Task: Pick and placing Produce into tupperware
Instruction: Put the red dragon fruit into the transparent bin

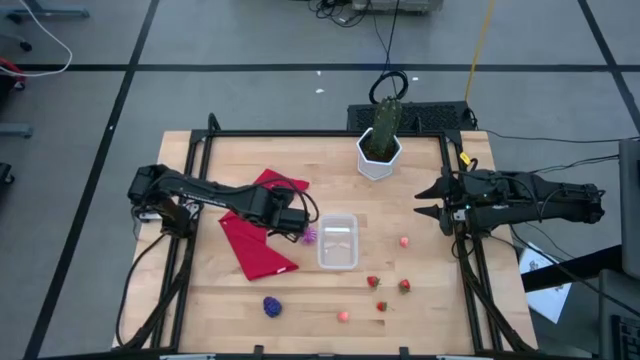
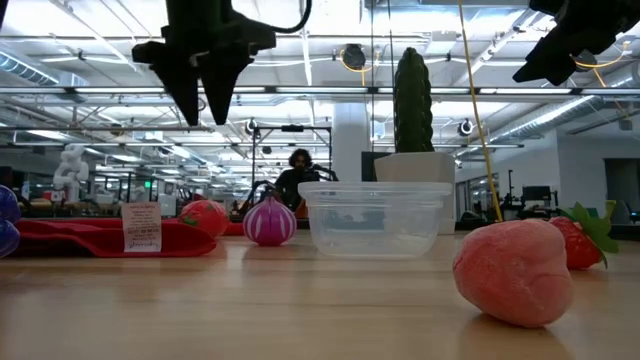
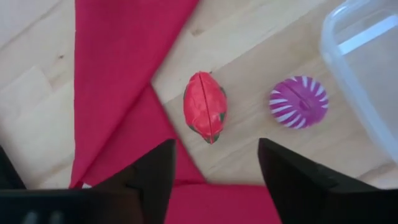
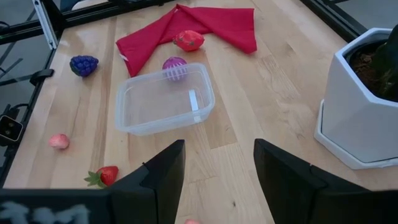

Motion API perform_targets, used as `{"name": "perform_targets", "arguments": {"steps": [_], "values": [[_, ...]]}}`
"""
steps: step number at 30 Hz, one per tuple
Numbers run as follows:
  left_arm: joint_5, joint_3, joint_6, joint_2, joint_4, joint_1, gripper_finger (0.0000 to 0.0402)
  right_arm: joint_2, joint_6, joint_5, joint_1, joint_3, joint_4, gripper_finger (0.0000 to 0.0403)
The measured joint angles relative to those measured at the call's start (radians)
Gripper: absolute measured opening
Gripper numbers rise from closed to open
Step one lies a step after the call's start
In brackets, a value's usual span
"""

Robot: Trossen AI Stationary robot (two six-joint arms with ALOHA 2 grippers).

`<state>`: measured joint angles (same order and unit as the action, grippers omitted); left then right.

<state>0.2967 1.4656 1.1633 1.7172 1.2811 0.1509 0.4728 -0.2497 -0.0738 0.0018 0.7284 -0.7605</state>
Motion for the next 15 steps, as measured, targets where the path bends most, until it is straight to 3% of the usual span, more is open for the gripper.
{"name": "perform_targets", "arguments": {"steps": [7,15], "values": [[-0.012,-0.084,0.018,0.000,-0.077,0.000,0.0312,0.000,0.000,0.000,0.000,0.000,0.000,0.0185],[-0.014,-0.164,-0.016,-0.001,-0.166,-0.031,0.0346,0.000,0.000,0.000,0.000,0.000,0.000,0.0185]]}}
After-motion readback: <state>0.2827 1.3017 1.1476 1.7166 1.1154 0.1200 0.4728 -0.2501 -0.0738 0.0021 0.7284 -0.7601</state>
